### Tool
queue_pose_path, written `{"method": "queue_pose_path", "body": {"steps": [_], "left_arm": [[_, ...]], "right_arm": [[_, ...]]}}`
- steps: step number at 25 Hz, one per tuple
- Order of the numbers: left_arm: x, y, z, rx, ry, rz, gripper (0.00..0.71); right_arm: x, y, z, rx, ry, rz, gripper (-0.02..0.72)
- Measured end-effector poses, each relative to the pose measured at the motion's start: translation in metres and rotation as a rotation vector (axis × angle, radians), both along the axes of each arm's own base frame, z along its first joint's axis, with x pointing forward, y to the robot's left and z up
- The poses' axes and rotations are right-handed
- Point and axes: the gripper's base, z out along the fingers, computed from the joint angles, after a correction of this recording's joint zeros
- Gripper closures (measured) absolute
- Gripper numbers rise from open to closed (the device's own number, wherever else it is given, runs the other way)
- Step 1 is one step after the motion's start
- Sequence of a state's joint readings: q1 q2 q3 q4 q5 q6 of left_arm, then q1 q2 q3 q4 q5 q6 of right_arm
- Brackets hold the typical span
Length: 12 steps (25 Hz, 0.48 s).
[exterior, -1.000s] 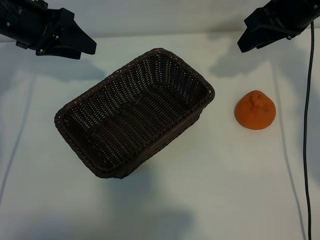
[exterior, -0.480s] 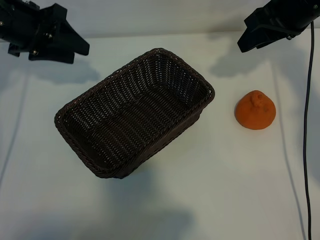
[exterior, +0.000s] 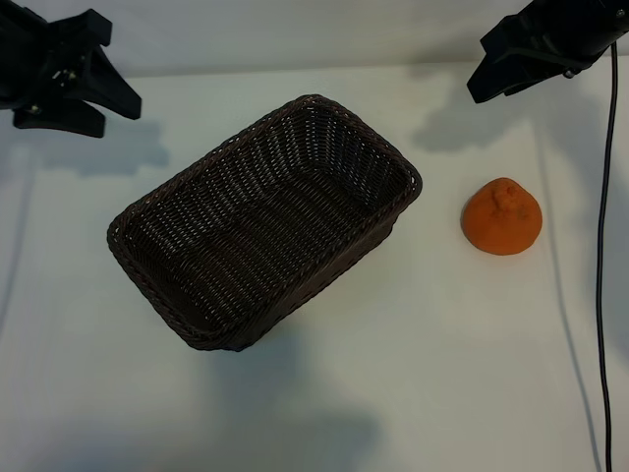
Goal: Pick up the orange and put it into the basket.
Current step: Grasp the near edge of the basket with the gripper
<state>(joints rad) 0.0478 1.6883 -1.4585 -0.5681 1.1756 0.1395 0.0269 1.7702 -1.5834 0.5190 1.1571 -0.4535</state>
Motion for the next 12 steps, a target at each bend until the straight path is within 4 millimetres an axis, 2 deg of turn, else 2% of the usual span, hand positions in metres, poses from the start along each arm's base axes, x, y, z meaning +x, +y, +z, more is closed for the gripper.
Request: {"method": "queue_pose_path", "body": {"steps": [12], "left_arm": [[-0.0105, 0.0087, 0.0115, 0.071, 0.069, 0.206, 0.204]], "right_arm": [[0.0000, 0.0000, 0.0000, 0.000, 0.000, 0.000, 0.298]]}}
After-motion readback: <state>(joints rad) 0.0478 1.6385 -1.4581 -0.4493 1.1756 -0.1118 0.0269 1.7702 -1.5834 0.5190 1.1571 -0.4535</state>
